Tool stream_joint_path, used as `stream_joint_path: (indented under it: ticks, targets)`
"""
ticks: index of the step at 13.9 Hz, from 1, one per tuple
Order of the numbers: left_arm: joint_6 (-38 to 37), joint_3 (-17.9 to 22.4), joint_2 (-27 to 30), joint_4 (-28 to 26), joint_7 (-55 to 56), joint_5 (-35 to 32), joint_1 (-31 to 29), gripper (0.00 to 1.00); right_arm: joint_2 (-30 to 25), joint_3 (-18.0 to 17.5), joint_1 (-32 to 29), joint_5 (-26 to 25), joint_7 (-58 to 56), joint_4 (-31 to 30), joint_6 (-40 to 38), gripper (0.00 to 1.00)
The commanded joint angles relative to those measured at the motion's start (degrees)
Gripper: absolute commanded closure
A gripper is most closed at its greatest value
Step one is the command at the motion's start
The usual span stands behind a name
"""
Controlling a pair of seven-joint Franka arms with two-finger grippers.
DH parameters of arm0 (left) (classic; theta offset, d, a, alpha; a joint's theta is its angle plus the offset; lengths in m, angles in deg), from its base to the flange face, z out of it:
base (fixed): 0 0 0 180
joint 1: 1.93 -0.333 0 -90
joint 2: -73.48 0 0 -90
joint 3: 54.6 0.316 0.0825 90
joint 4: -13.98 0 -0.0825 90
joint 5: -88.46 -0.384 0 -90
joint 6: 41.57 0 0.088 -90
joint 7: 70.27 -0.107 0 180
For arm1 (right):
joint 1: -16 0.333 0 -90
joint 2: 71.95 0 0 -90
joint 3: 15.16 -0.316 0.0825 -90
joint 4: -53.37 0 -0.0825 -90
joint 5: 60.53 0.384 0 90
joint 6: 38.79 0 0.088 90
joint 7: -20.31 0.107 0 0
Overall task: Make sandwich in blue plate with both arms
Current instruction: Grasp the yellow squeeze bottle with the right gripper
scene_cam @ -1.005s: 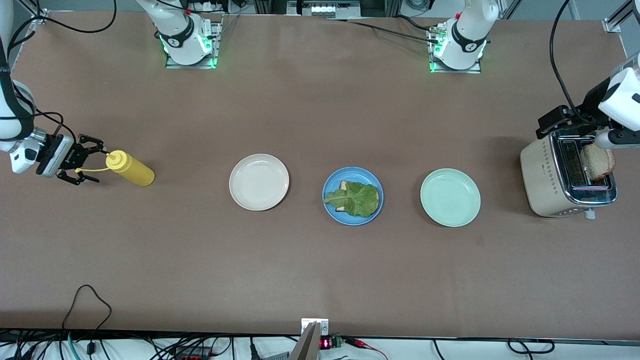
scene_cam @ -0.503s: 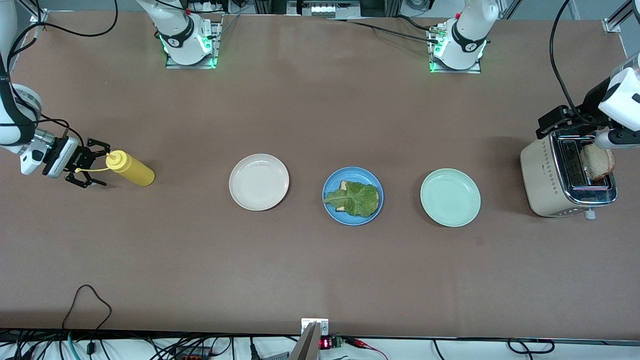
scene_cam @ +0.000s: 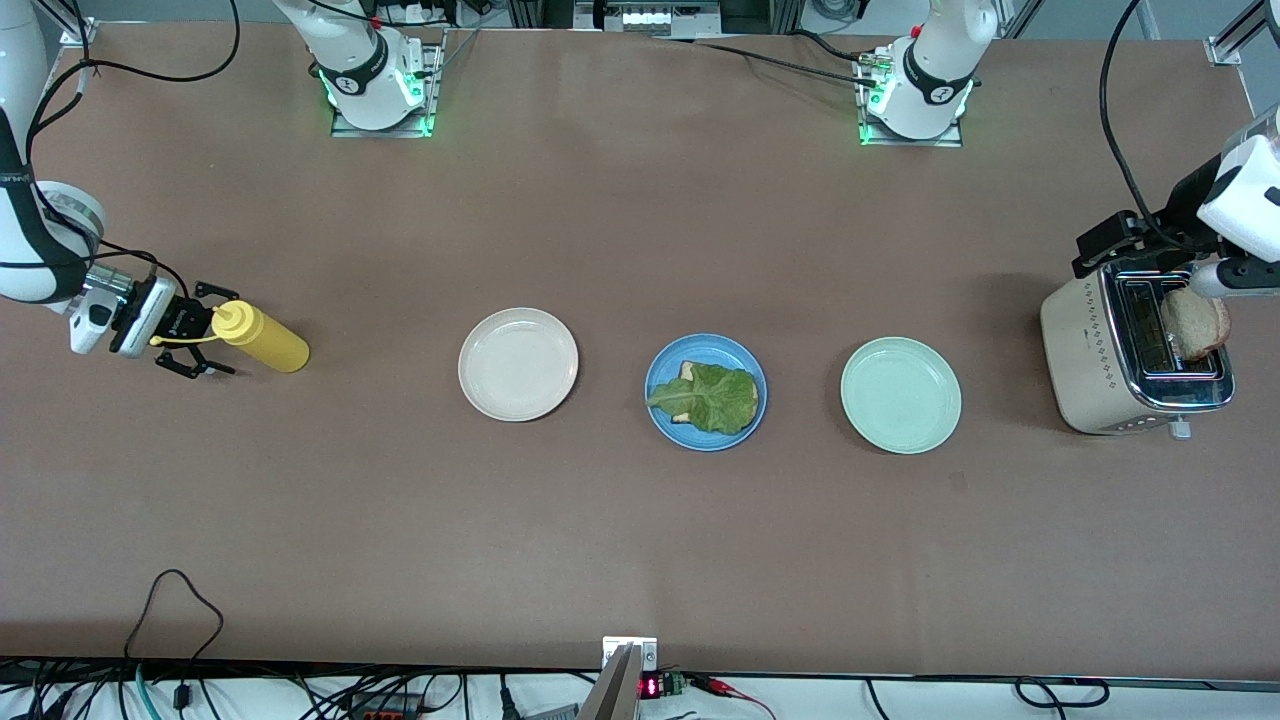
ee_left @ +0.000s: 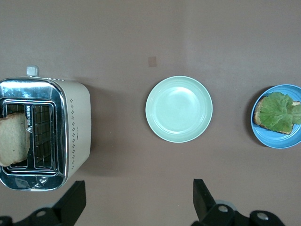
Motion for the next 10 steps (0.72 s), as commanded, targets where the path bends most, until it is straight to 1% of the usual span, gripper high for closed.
stream_joint_path:
  ticks: [1, 5, 7, 10]
  targets:
    - [0.0, -0.3, 0.7, 0.1, -0.5, -0.1, -0.5, 0.00, 1.3, -1.2, -1.3, 2.3, -1.4, 1.0, -1.1, 0.00]
    - [0.0, -0.3, 0.7, 0.3, -0.5, -0.1, -0.5, 0.00, 2.0, -1.3, -0.8, 2.7, -1.3, 1.0, -1.1, 0.00]
    - [-0.1, -0.3, 0.7, 0.3, -0.5, -0.2, -0.5, 0.00, 2.0, -2.2, -0.7, 4.2, -1.4, 1.0, -1.1, 0.00]
    - [0.0, -0.3, 0.7, 0.3, -0.5, -0.1, -0.5, 0.00, 2.0, -2.6, -0.3, 4.5, -1.4, 1.0, -1.1, 0.00]
